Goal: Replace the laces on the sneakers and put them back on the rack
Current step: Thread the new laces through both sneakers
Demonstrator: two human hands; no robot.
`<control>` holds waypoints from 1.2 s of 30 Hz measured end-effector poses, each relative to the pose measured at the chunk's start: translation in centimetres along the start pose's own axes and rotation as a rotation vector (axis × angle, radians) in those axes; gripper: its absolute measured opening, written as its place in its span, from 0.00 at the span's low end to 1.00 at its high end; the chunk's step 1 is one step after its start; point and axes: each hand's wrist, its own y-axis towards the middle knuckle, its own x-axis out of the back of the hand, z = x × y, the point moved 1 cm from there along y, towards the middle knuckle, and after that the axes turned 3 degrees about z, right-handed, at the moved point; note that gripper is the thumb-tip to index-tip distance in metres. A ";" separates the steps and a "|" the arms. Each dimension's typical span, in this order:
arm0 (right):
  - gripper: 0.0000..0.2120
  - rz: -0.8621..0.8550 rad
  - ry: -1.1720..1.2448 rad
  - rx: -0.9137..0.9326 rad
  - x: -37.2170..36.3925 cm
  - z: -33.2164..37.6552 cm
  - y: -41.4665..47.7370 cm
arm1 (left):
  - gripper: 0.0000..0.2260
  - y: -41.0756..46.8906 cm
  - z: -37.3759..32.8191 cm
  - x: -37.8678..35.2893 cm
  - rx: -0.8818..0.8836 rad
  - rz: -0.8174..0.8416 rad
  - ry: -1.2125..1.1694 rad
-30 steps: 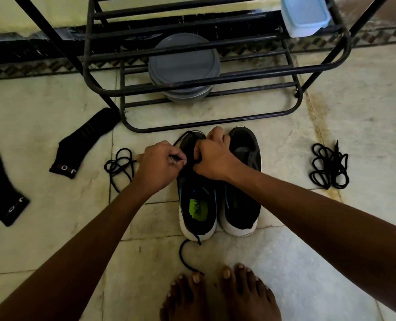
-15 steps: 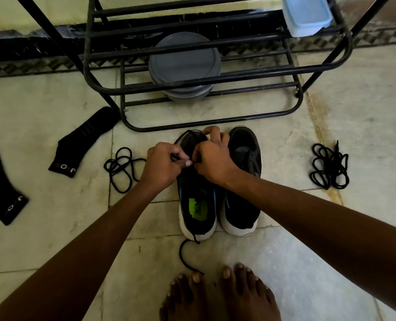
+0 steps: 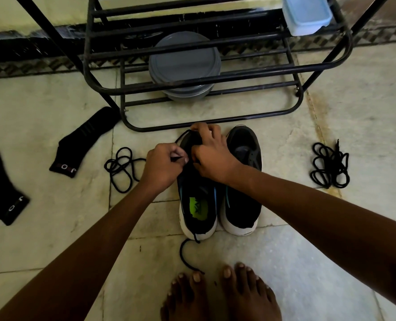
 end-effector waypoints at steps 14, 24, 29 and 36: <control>0.09 -0.086 -0.320 0.346 -0.5 -0.4 0.8 | 0.10 0.0 1.0 -0.4 0.087 -0.002 -0.086; 0.13 -0.196 -0.292 0.440 -0.9 -0.9 0.8 | 0.13 -2.1 1.9 -2.1 -0.044 -0.152 -0.119; 0.12 -0.219 -0.230 0.449 -0.7 -1.3 0.8 | 0.08 -2.3 2.1 -1.8 -0.037 -0.197 -0.183; 0.09 -0.241 -0.245 0.462 -0.7 -0.7 1.2 | 0.11 -1.7 1.8 -1.5 0.009 -0.159 -0.274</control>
